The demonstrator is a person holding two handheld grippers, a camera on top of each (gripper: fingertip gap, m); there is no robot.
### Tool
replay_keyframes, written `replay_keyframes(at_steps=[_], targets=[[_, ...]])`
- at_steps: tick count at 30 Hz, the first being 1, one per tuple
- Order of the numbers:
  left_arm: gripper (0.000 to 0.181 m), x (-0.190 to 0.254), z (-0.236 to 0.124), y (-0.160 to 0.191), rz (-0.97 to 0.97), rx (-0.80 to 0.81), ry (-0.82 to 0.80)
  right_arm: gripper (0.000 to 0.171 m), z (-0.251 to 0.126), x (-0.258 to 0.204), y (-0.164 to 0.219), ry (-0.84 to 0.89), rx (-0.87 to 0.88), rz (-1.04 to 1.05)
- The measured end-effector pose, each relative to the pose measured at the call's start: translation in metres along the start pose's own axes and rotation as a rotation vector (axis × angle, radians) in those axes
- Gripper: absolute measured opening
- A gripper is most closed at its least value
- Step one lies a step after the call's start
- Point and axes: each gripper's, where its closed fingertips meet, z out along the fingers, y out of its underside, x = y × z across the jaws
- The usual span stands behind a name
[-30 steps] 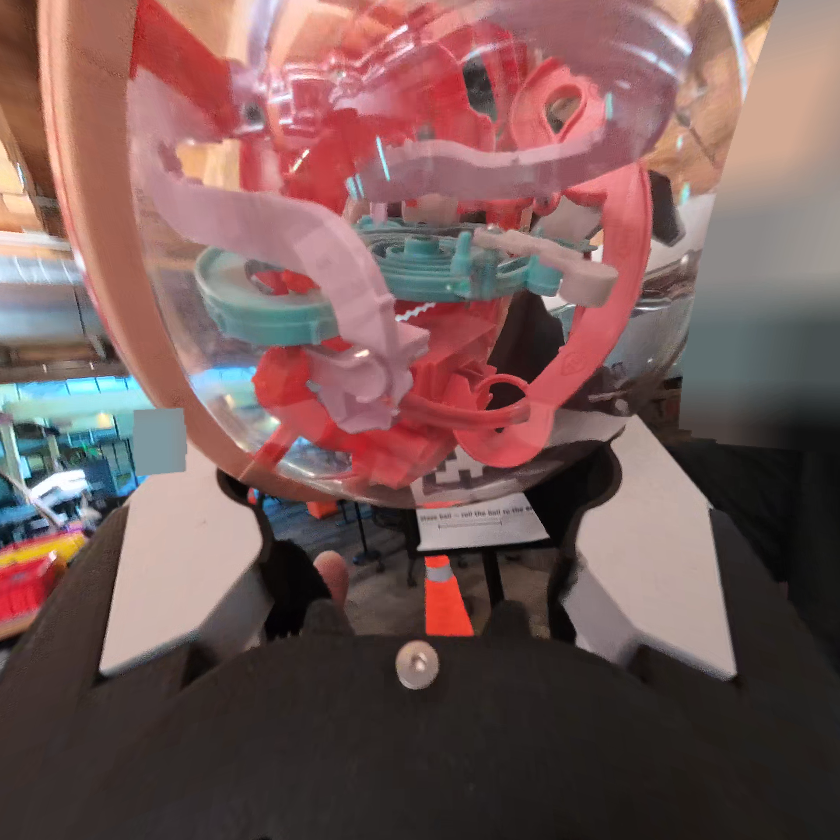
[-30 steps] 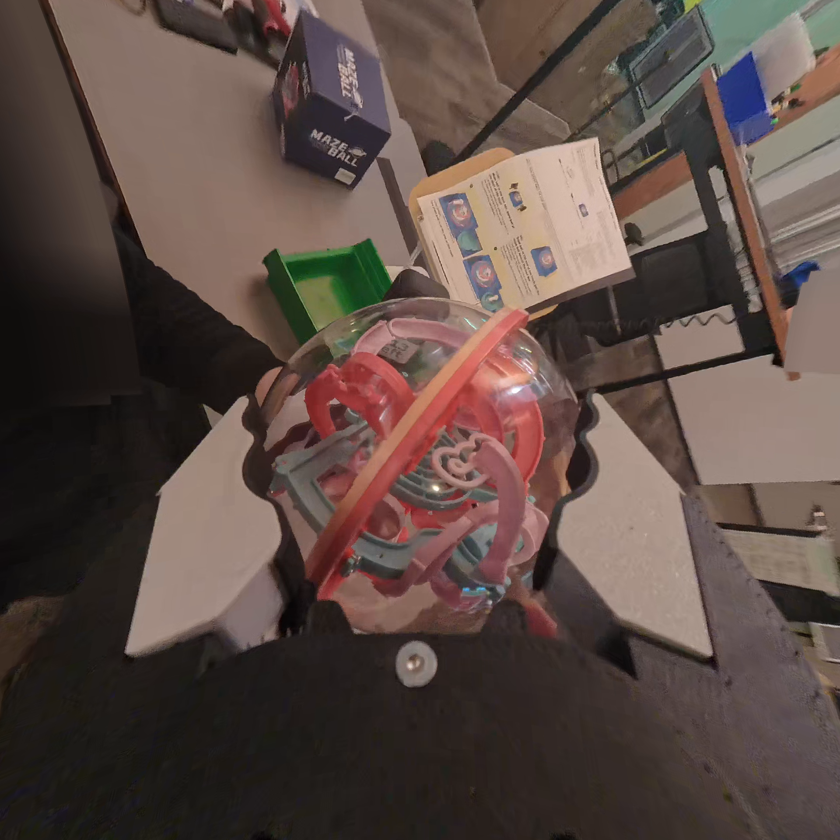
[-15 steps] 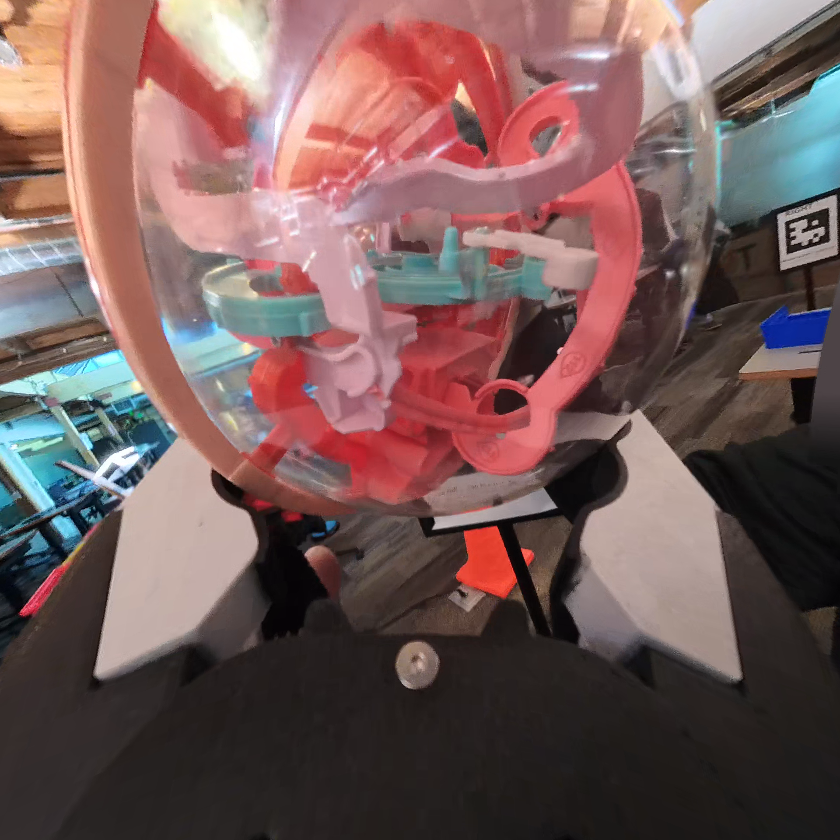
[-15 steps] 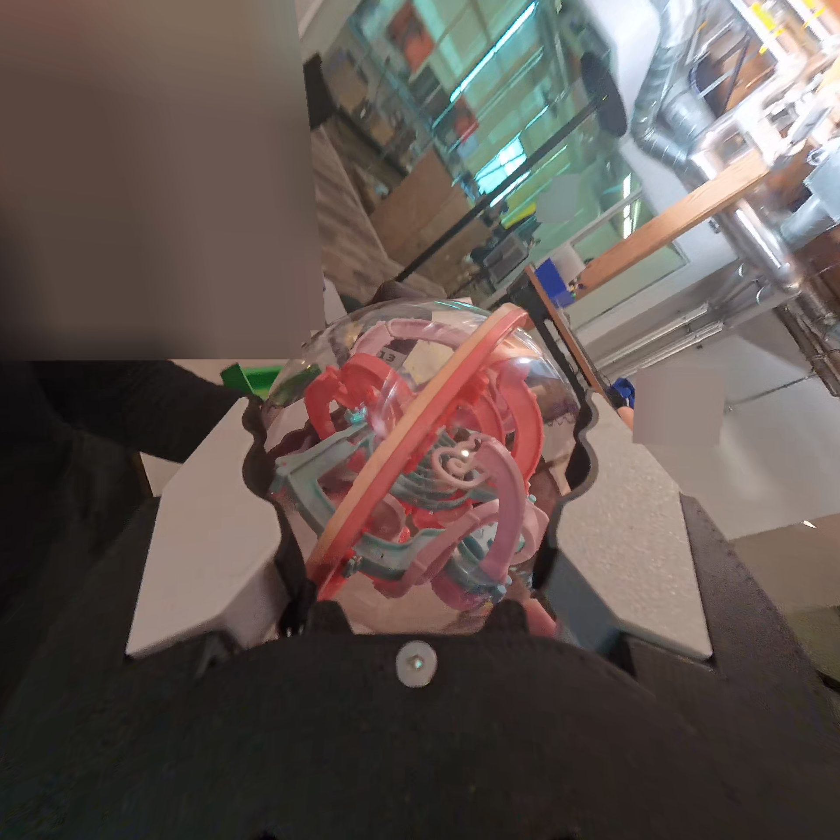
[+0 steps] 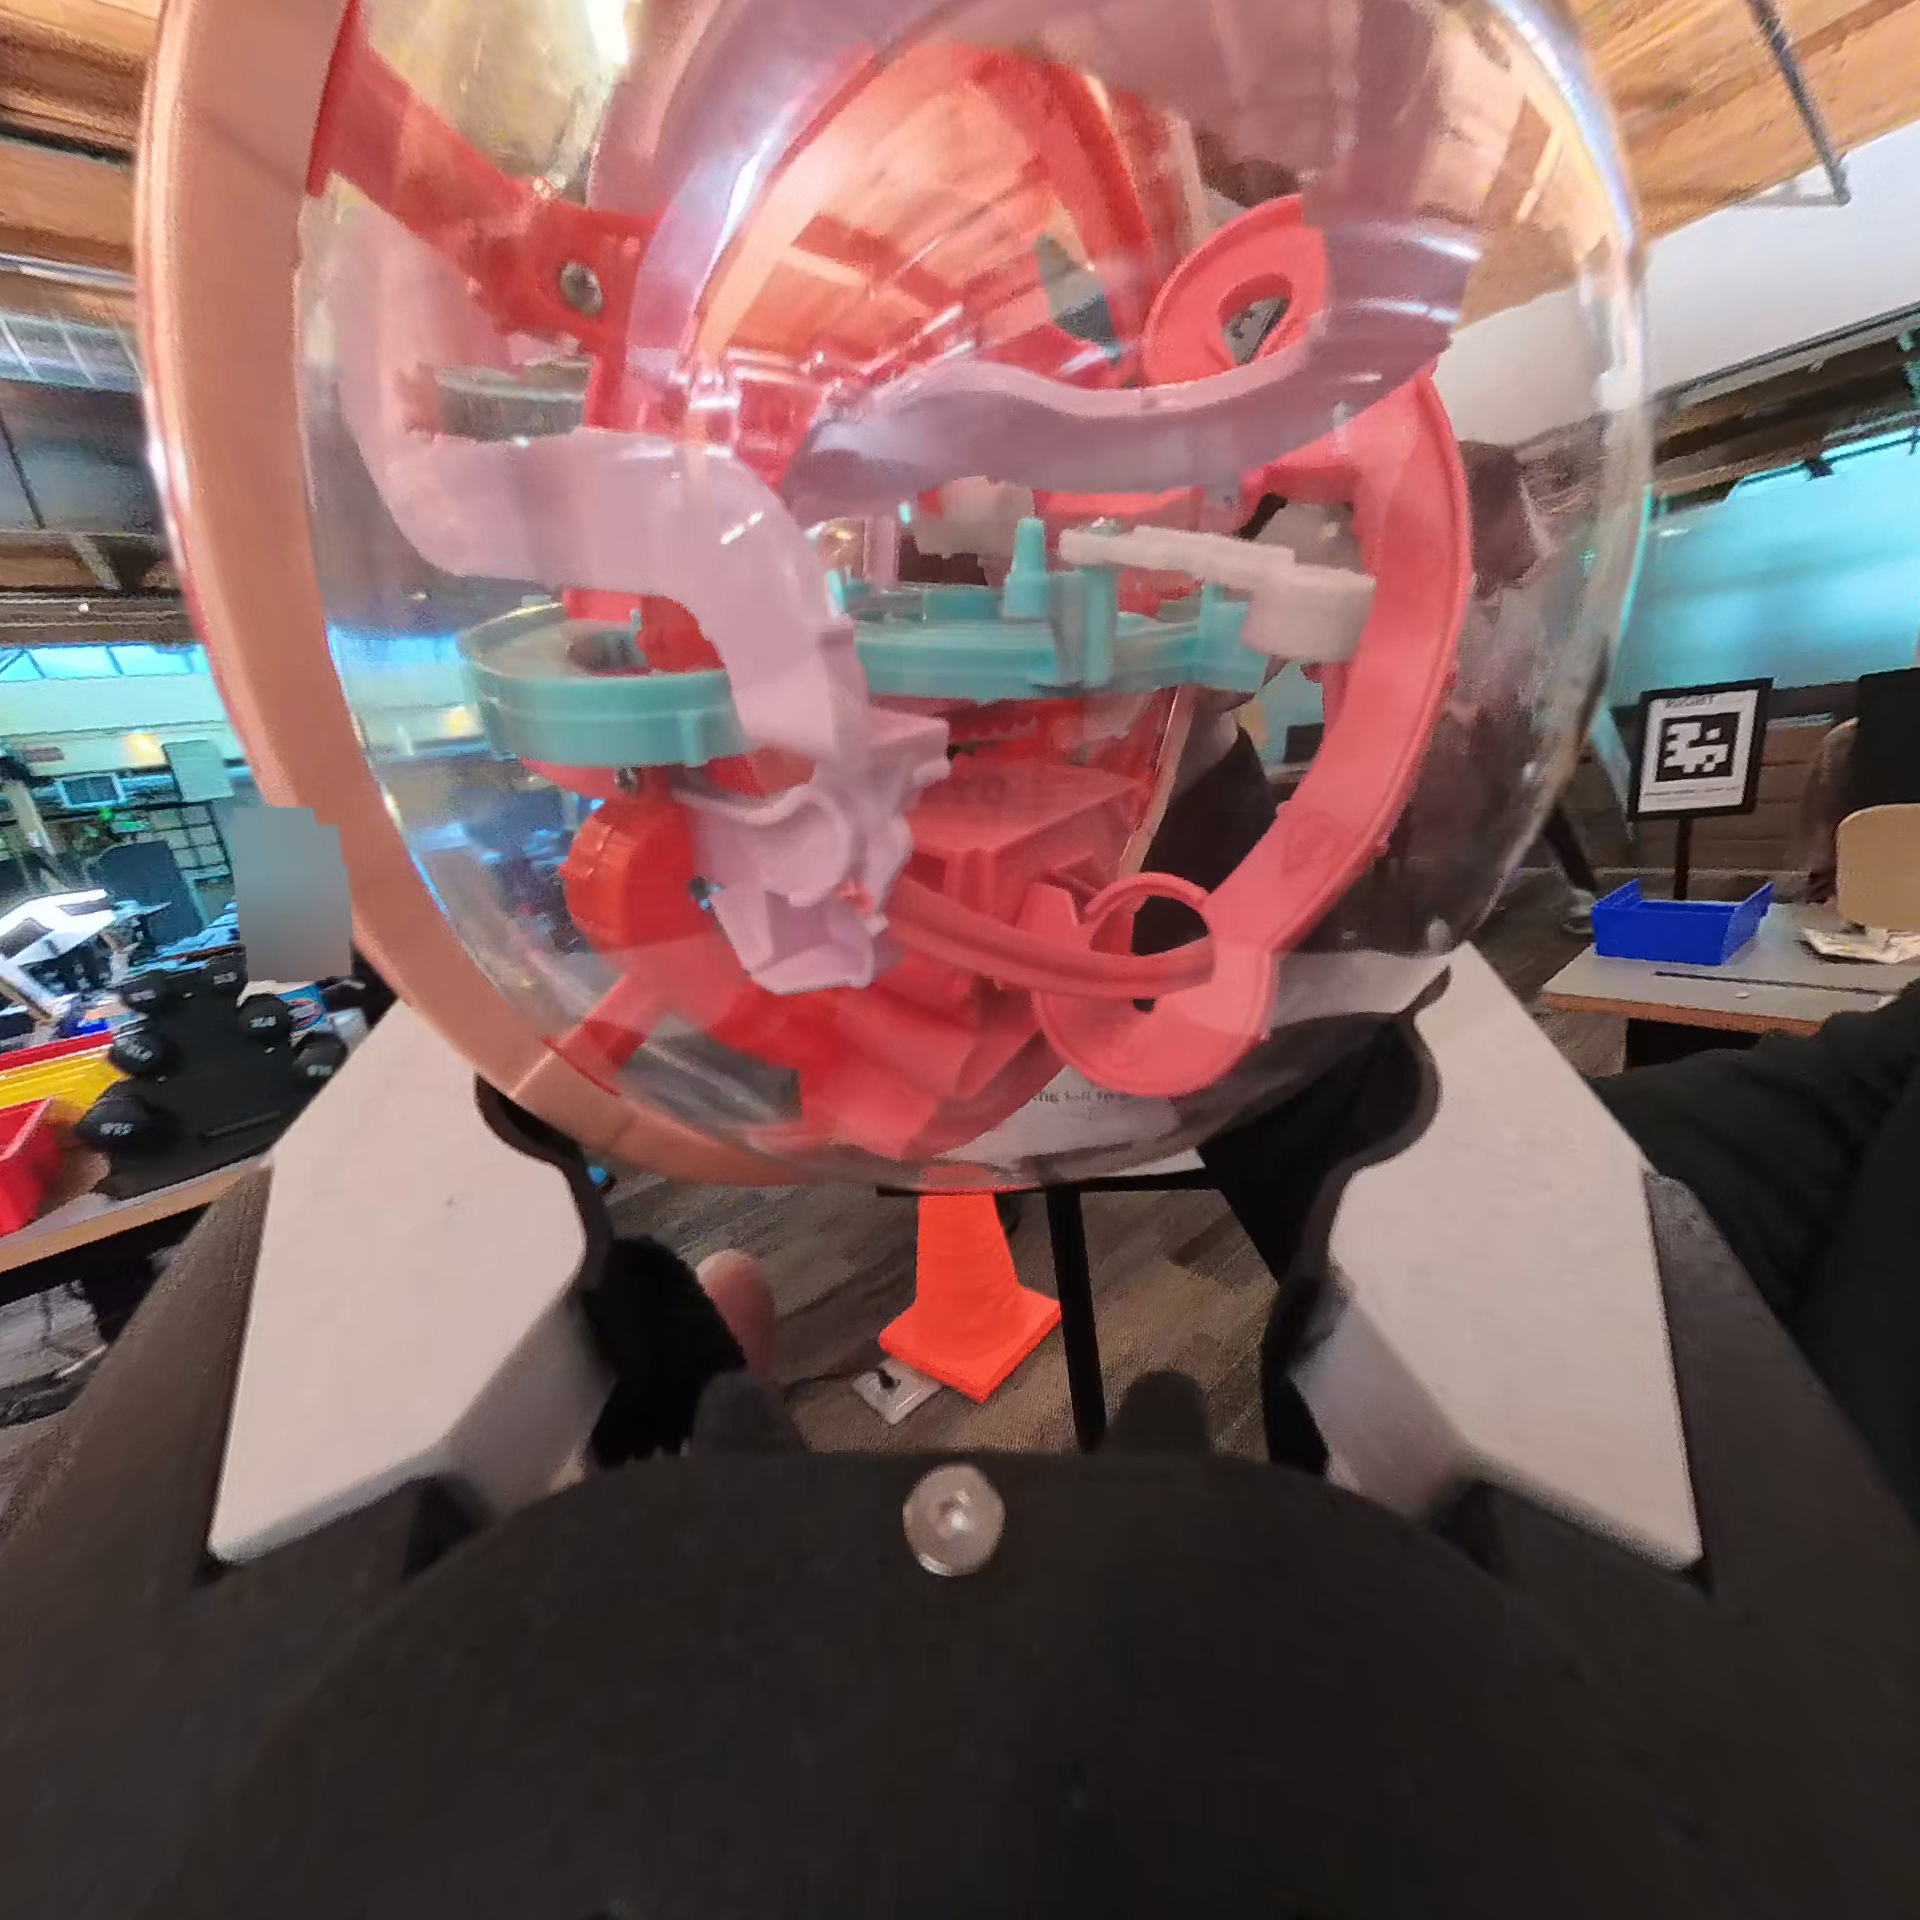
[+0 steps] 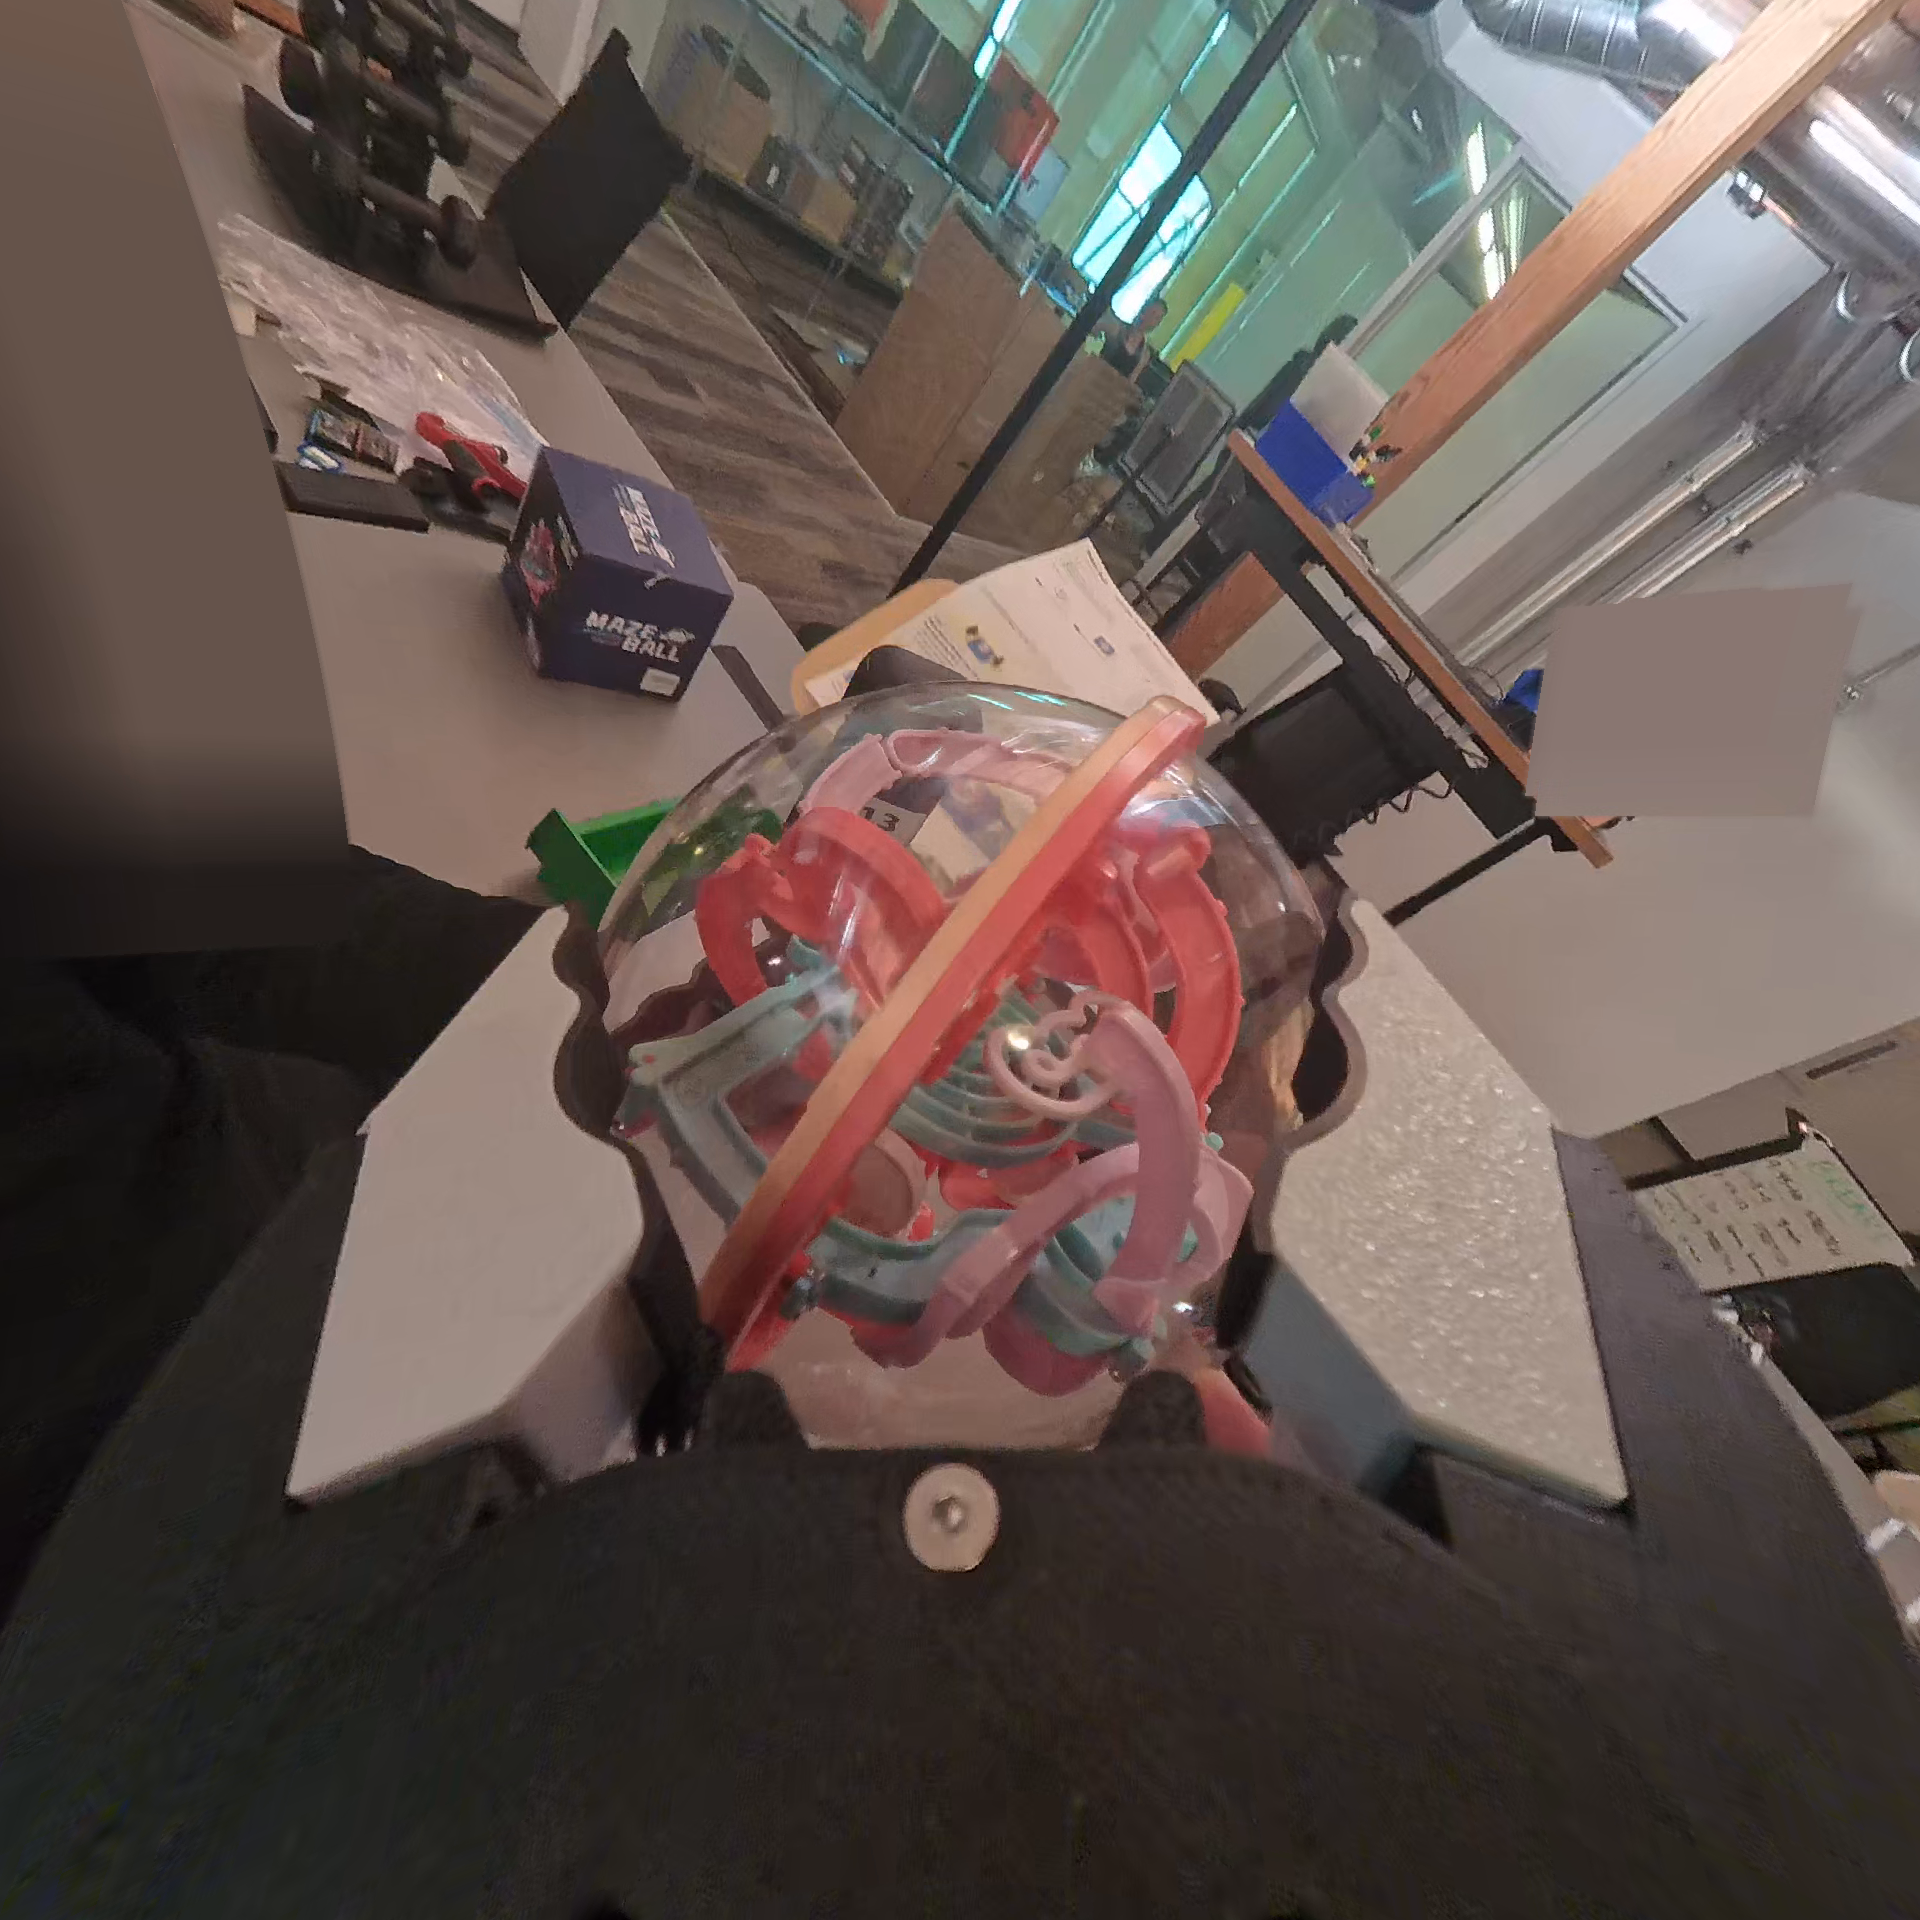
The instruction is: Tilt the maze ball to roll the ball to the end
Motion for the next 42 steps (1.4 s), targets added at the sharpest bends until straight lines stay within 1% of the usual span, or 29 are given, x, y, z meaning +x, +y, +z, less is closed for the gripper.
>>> replay_keyframes(at_steps=[4,11,14,17,19,22,25,26,27,29,31,34,36,40,42], targets=[[0.155,-0.003,0.000,0.002,-0.003,0.041,0.011,0.132,0.003,0.001,0.003,-0.010,-0.033,-0.005],[0.155,-0.014,-0.008,0.016,-0.064,-0.030,-0.065,0.132,0.005,0.010,0.023,-0.036,0.063,0.090],[0.156,-0.018,-0.011,0.020,-0.071,-0.014,-0.064,0.132,0.010,0.010,0.027,-0.042,0.047,0.090],[0.156,-0.019,-0.012,0.017,-0.060,0.010,-0.061,0.132,0.012,0.011,0.024,-0.046,0.029,0.074],[0.156,-0.021,-0.012,0.013,-0.054,0.040,-0.045,0.132,0.017,0.013,0.022,-0.039,-0.001,0.059],[0.157,-0.022,-0.016,0.005,-0.038,0.139,0.007,0.132,0.030,0.011,0.014,-0.031,-0.098,0.004],[0.157,-0.003,-0.020,-0.012,0.078,0.246,0.070,0.132,0.037,-0.012,-0.008,-0.021,-0.192,-0.153],[0.158,0.001,-0.018,-0.016,0.128,0.265,0.075,0.131,0.035,-0.015,-0.013,-0.026,-0.201,-0.188],[0.157,0.000,-0.015,-0.020,0.127,0.273,0.077,0.131,0.032,-0.010,-0.014,-0.022,-0.201,-0.173],[0.157,-0.007,-0.007,-0.024,0.074,0.260,0.083,0.131,0.024,0.002,-0.014,-0.002,-0.184,-0.133],[0.157,-0.004,-0.002,-0.025,0.095,0.235,0.081,0.132,0.017,0.002,-0.017,0.011,-0.146,-0.133],[0.157,-0.015,0.003,-0.017,0.031,0.132,0.044,0.131,0.007,0.017,-0.005,0.023,-0.060,-0.034],[0.157,-0.022,0.001,-0.008,-0.011,0.063,0.008,0.131,0.003,0.022,0.005,0.026,0.014,0.029],[0.158,-0.025,-0.010,0.006,-0.063,-0.010,-0.028,0.131,0.006,0.024,0.020,0.039,0.105,0.116],[0.157,-0.028,-0.017,0.016,-0.139,-0.068,-0.047,0.131,0.010,0.029,0.031,0.046,0.144,0.211]])
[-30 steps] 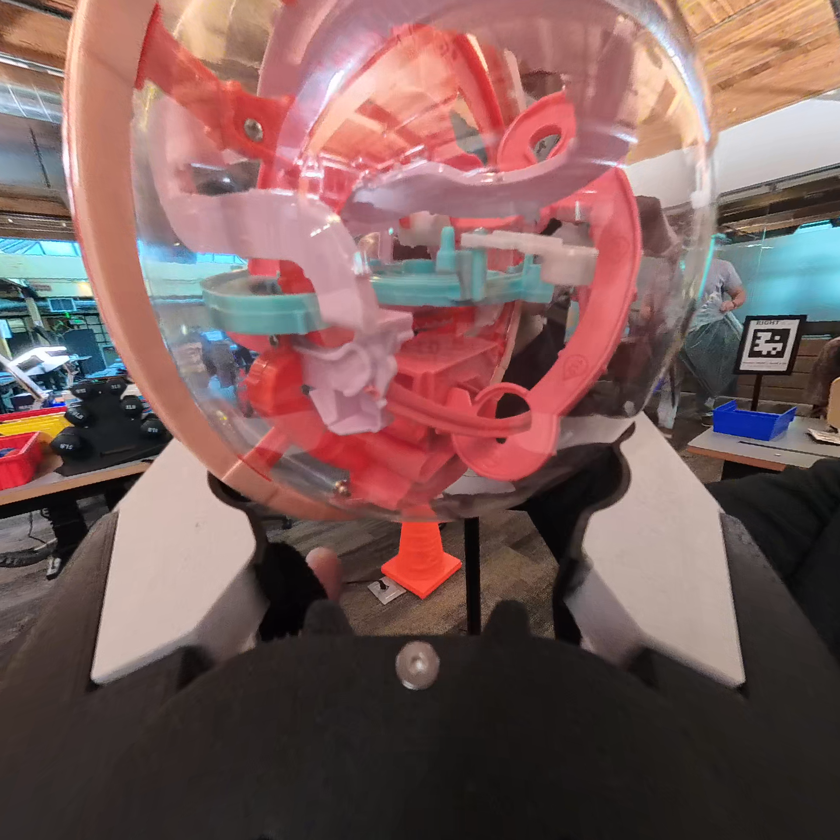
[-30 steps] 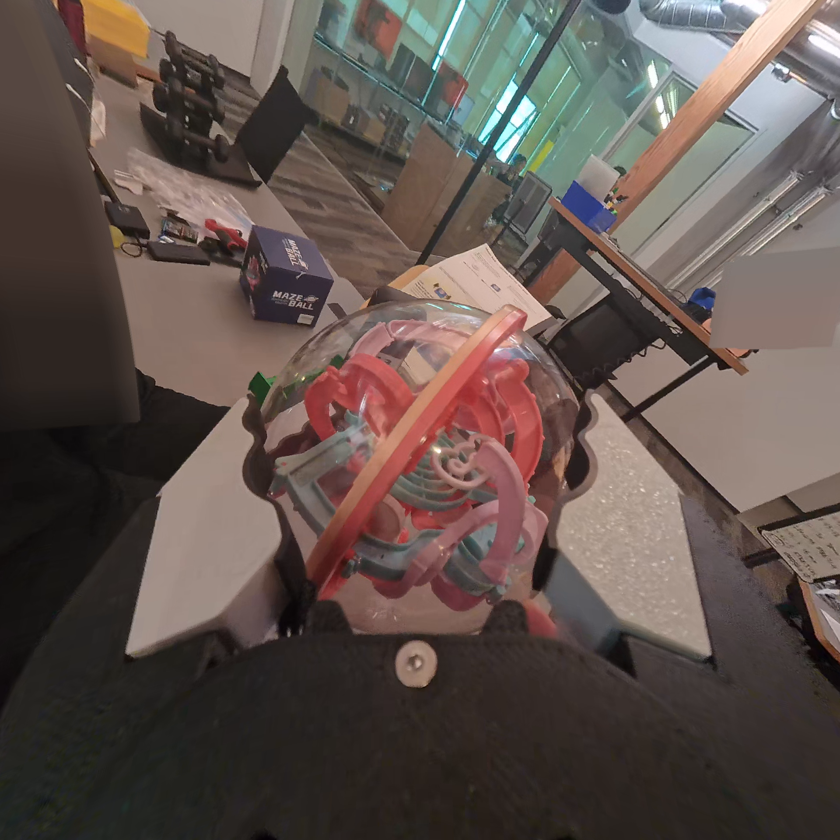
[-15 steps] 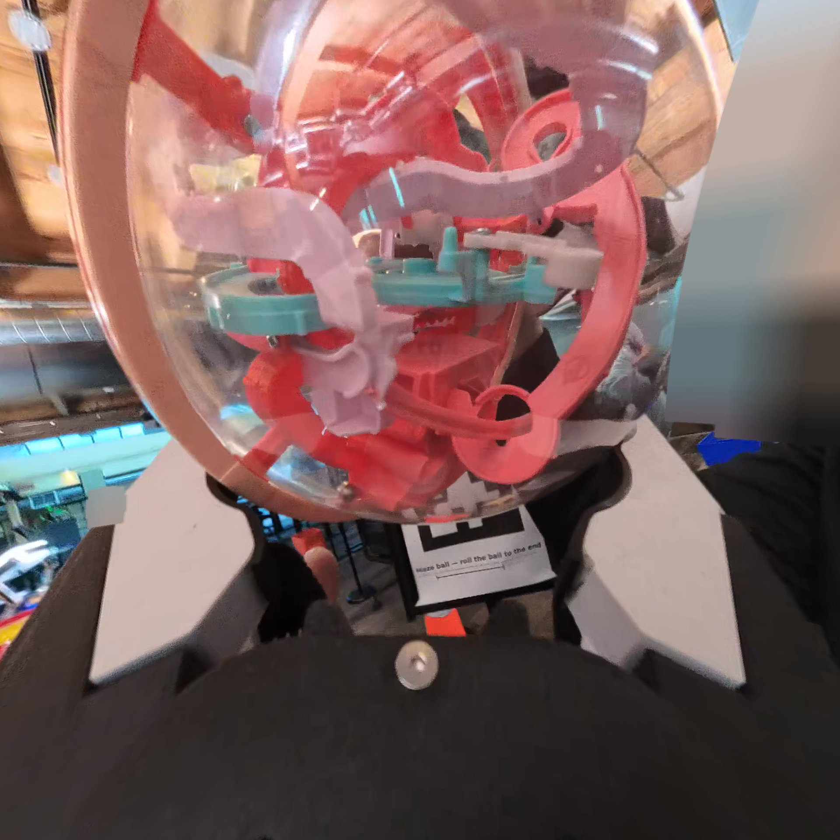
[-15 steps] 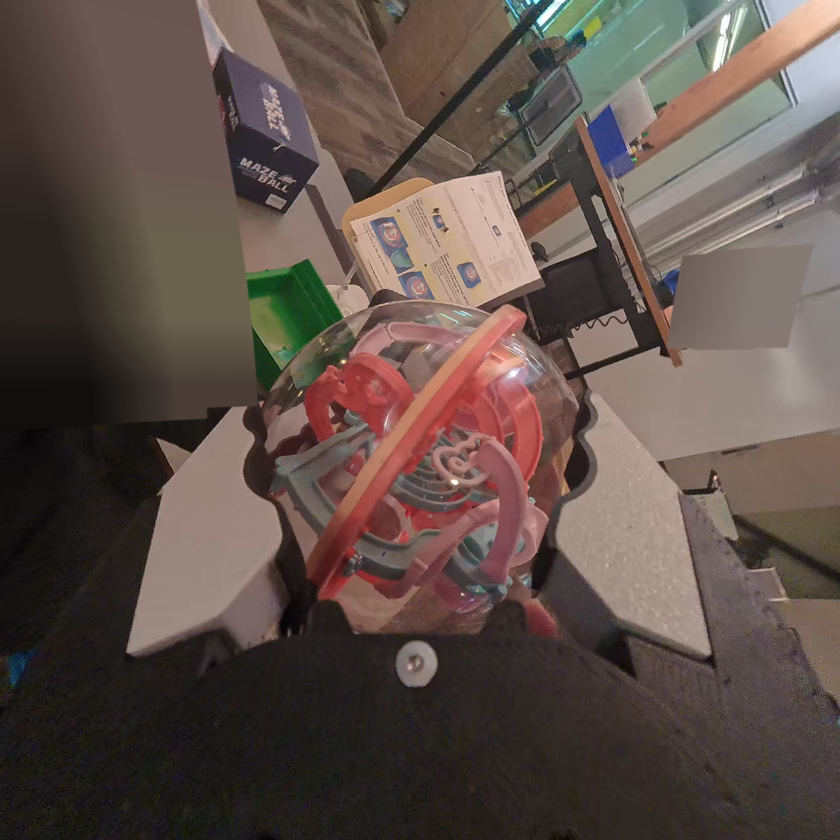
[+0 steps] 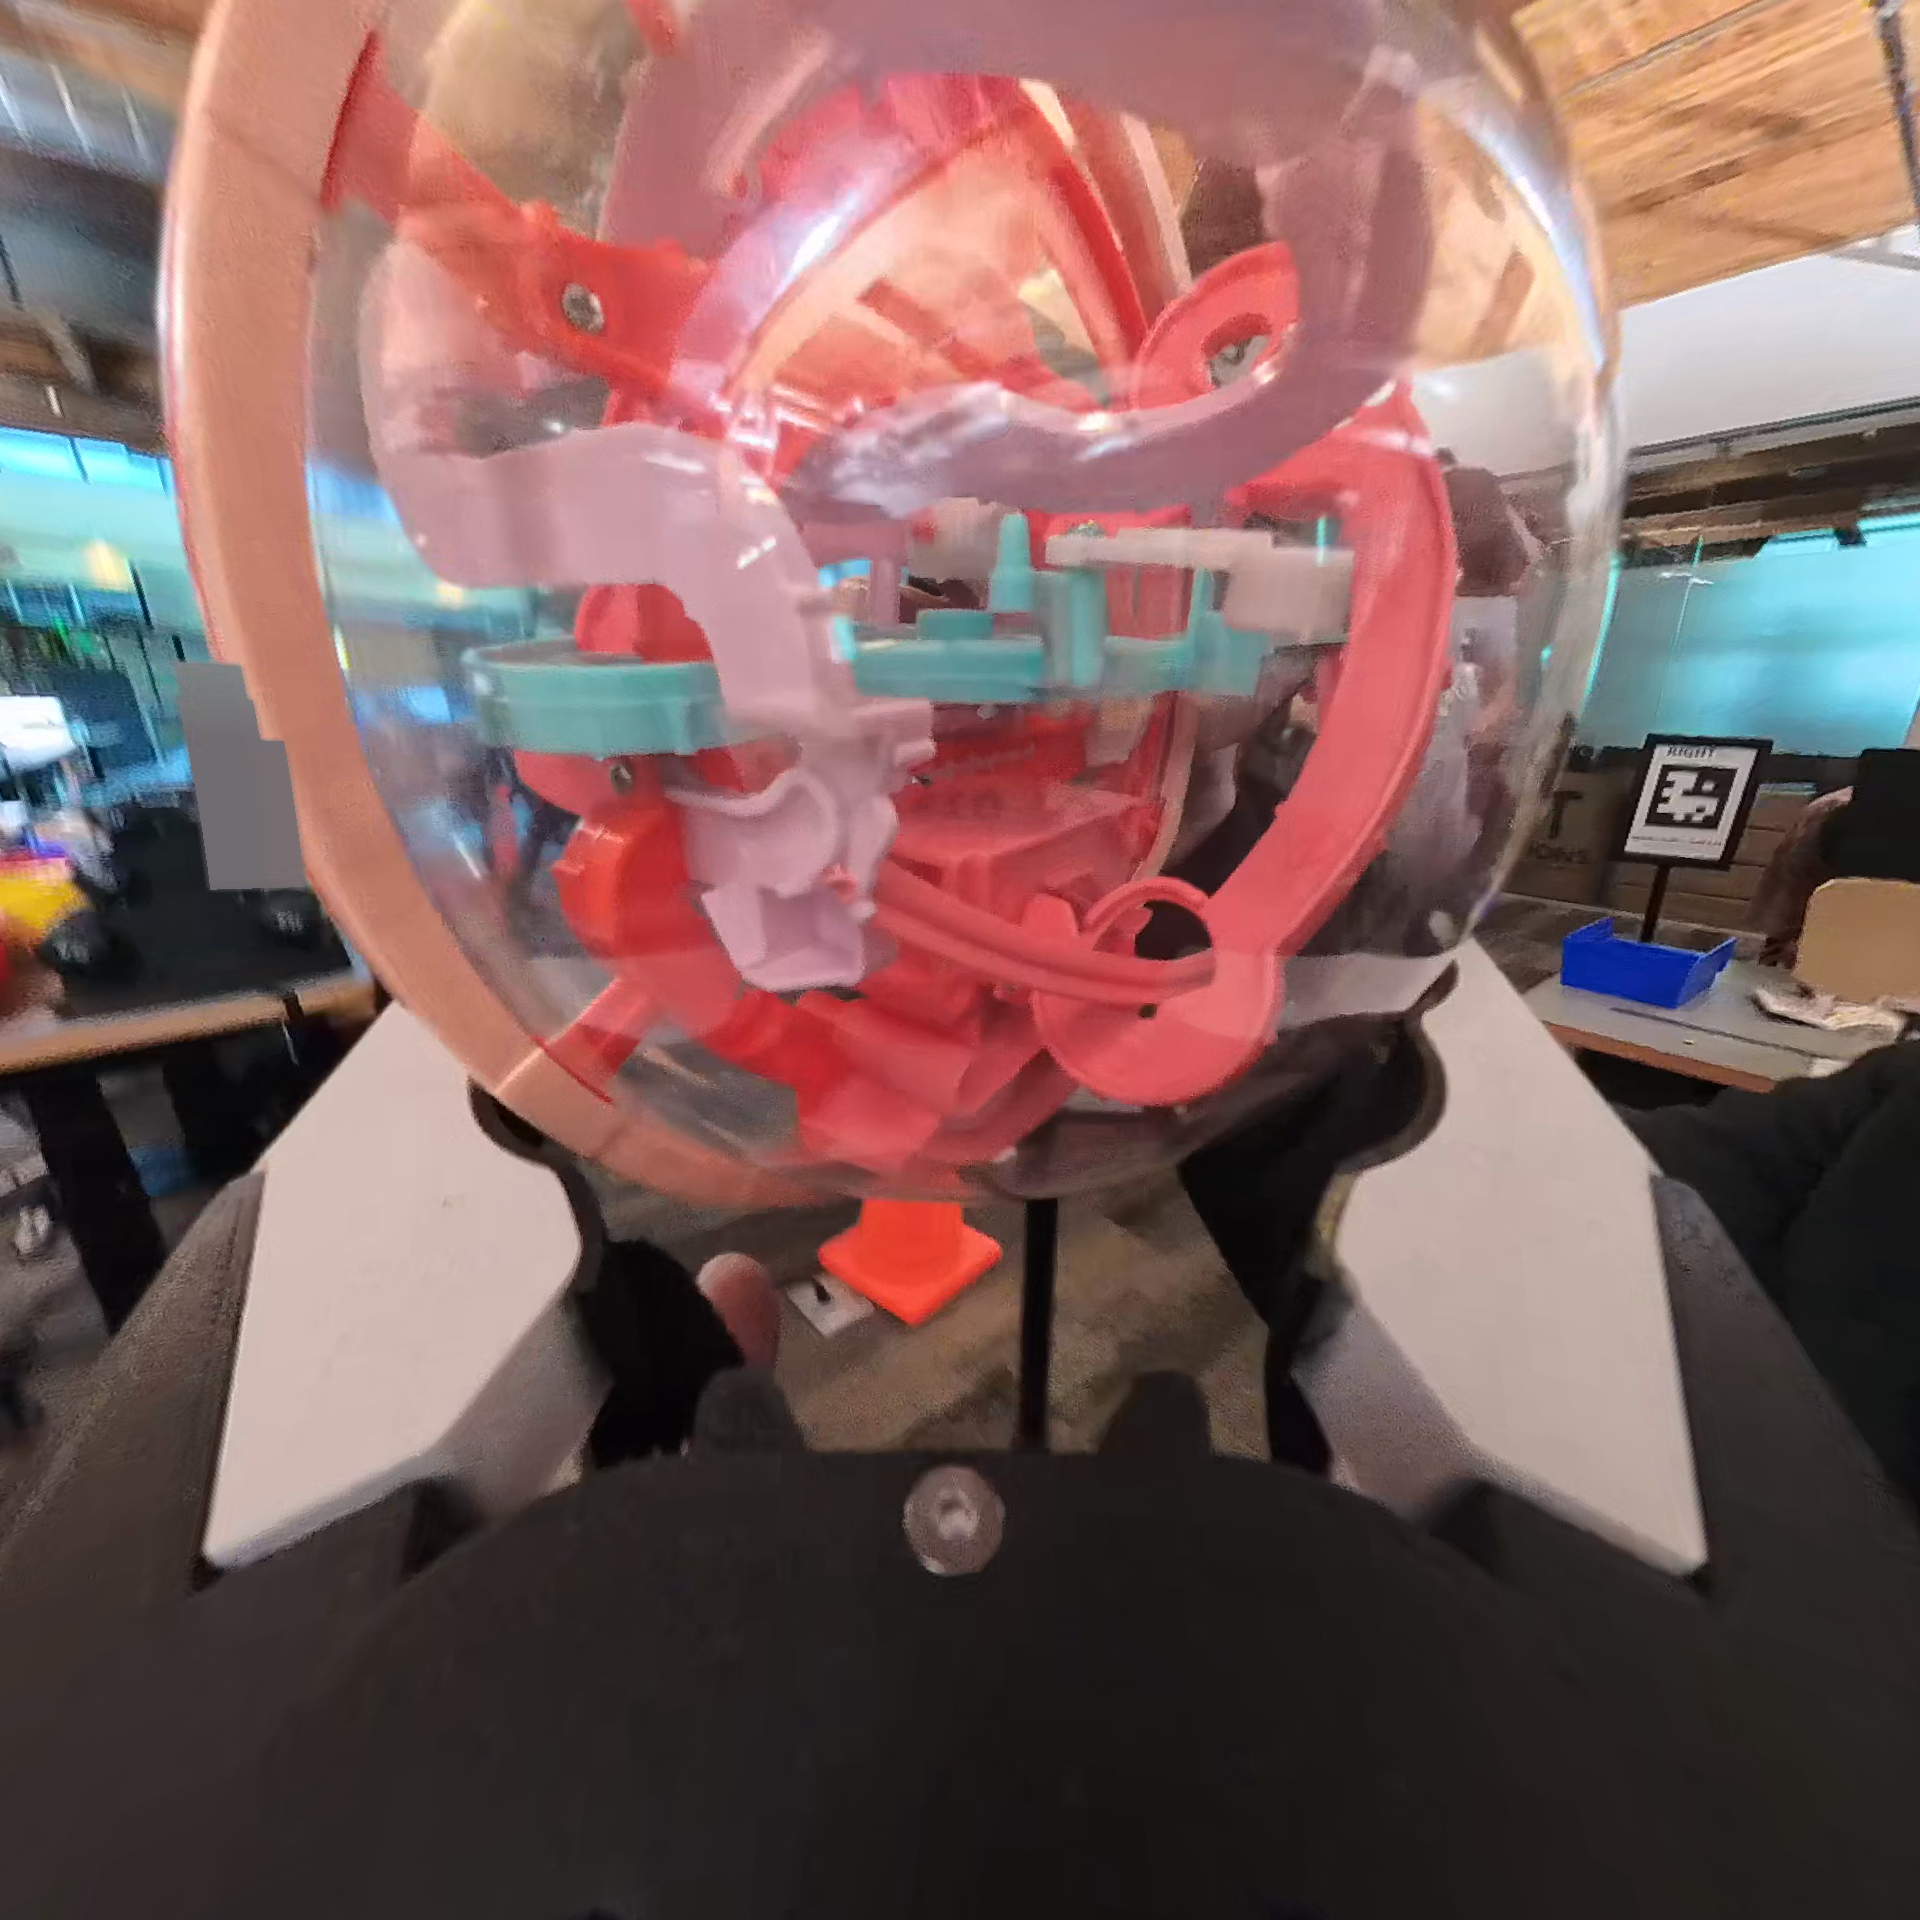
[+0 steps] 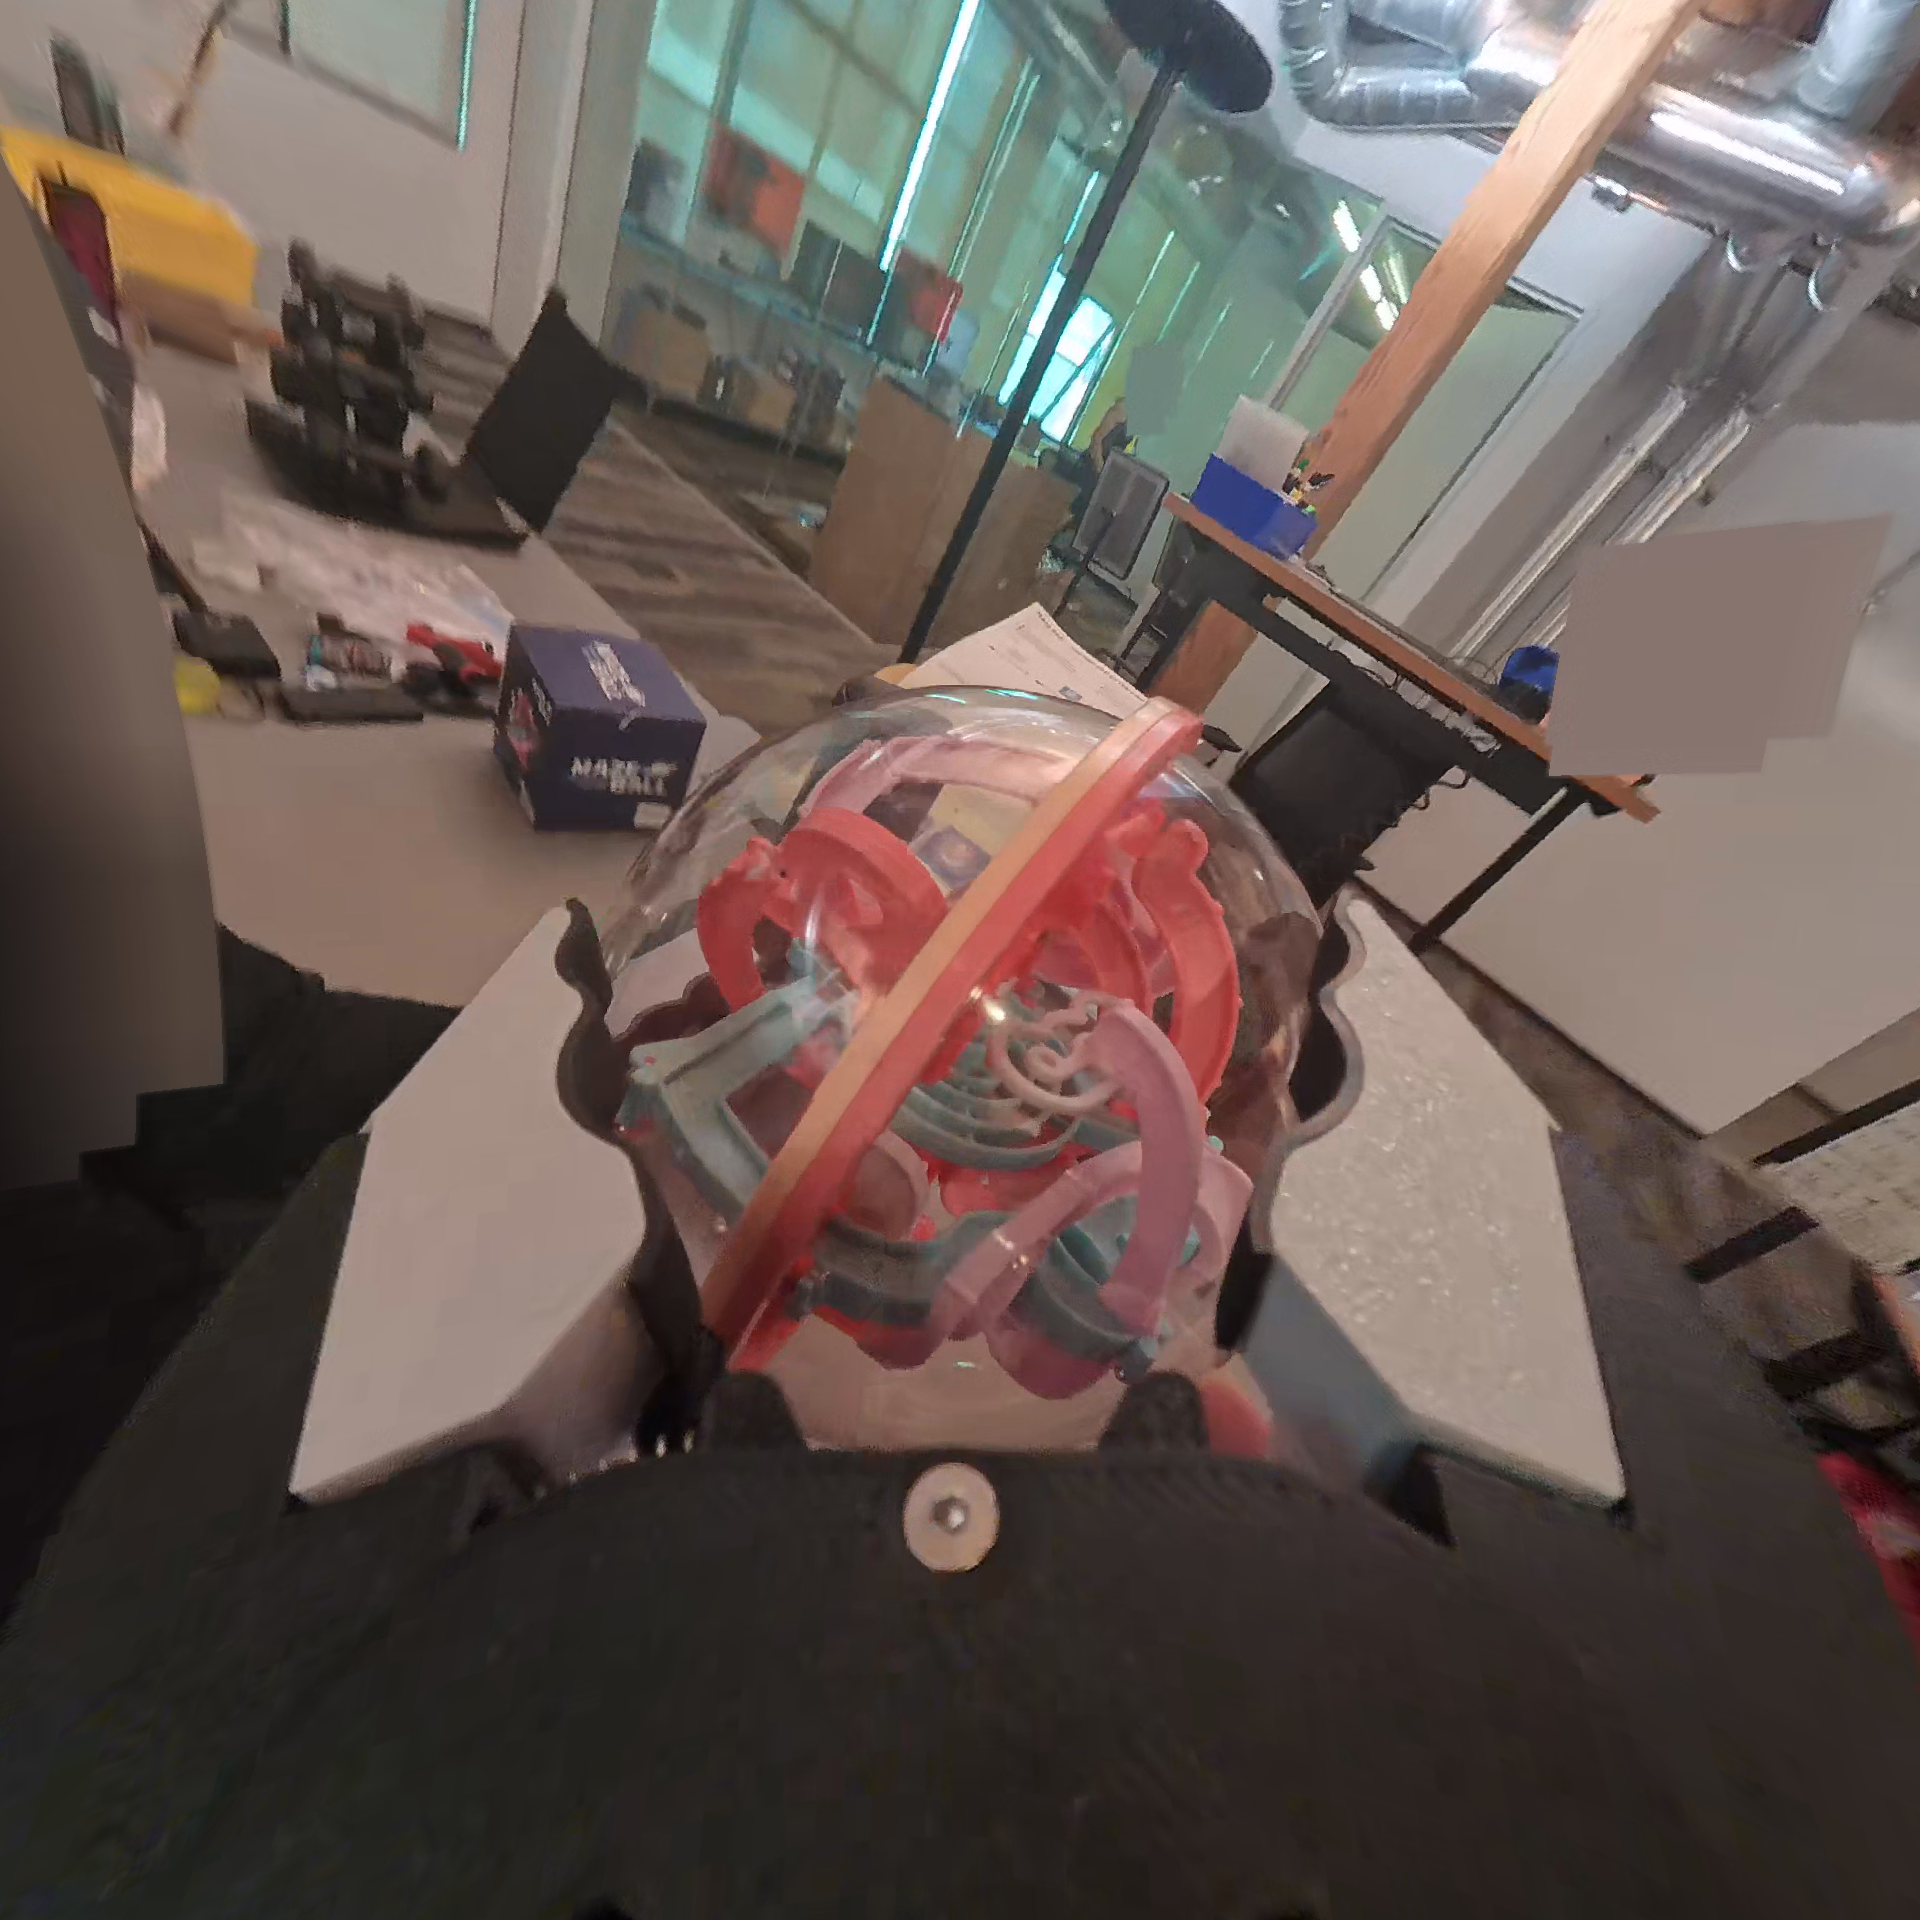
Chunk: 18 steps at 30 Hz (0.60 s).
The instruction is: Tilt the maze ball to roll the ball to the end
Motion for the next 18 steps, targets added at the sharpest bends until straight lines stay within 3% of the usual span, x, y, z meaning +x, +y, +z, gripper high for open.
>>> replay_keyframes(at_steps=[7,18], targets=[[0.158,-0.034,-0.027,0.045,-0.275,-0.255,-0.107,0.132,0.009,0.034,0.064,0.019,0.175,0.325],[0.158,-0.076,-0.051,0.095,-0.568,-0.456,-0.191,0.131,0.024,0.070,0.142,0.022,0.277,0.645]])
